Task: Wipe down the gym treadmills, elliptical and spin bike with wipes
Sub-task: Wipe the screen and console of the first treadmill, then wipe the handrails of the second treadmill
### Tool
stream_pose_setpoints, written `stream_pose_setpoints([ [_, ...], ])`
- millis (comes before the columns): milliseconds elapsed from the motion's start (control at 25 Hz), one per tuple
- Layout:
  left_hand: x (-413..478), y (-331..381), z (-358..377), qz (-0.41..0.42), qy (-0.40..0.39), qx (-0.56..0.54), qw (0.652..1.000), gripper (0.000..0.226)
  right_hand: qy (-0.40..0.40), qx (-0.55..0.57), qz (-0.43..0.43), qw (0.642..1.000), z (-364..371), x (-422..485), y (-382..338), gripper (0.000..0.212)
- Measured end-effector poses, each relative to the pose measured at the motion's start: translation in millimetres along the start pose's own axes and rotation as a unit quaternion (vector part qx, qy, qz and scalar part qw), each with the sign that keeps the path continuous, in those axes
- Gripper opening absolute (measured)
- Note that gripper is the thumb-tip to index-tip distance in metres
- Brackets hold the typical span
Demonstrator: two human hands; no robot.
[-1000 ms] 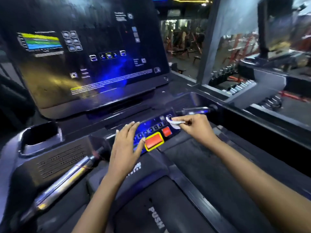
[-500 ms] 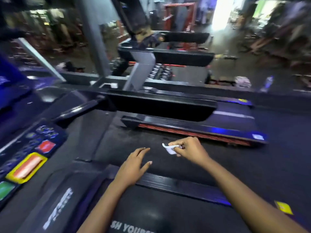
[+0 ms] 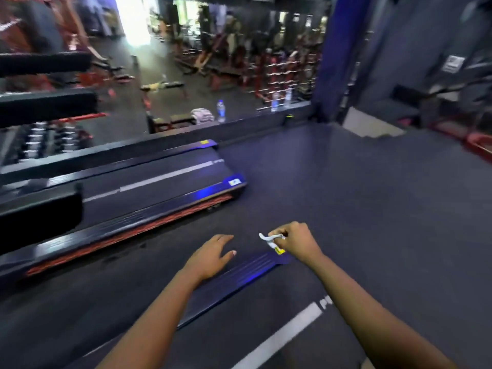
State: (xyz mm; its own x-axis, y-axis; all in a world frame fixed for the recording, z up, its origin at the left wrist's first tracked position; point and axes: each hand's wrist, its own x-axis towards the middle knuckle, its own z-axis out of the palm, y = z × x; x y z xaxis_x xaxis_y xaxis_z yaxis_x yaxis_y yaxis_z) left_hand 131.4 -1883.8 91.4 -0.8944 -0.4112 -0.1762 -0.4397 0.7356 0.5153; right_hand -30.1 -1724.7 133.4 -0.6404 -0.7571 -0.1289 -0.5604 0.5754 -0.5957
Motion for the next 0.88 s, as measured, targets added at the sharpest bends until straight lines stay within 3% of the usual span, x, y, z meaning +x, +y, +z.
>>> stream_pose_setpoints([
  [160, 101, 66, 16, 0.089, -0.069, 0.036, 0.993, 0.052, 0.08, -0.006, 0.084, 0.993, -60, 19, 70, 0.022],
  [400, 245, 135, 48, 0.18, -0.144, 0.079, 0.97, 0.051, 0.096, -0.039, 0.166, 0.981, -123, 82, 152, 0.023],
  [600, 367, 177, 59, 0.198, -0.17, 0.109, 0.959, 0.049, 0.078, -0.071, 0.228, 0.968, -173, 161, 206, 0.026],
  [880, 494, 230, 62, 0.234, -0.187, 0.155, 0.941, 0.051, 0.132, -0.045, 0.272, 0.952, -224, 234, 260, 0.028],
])
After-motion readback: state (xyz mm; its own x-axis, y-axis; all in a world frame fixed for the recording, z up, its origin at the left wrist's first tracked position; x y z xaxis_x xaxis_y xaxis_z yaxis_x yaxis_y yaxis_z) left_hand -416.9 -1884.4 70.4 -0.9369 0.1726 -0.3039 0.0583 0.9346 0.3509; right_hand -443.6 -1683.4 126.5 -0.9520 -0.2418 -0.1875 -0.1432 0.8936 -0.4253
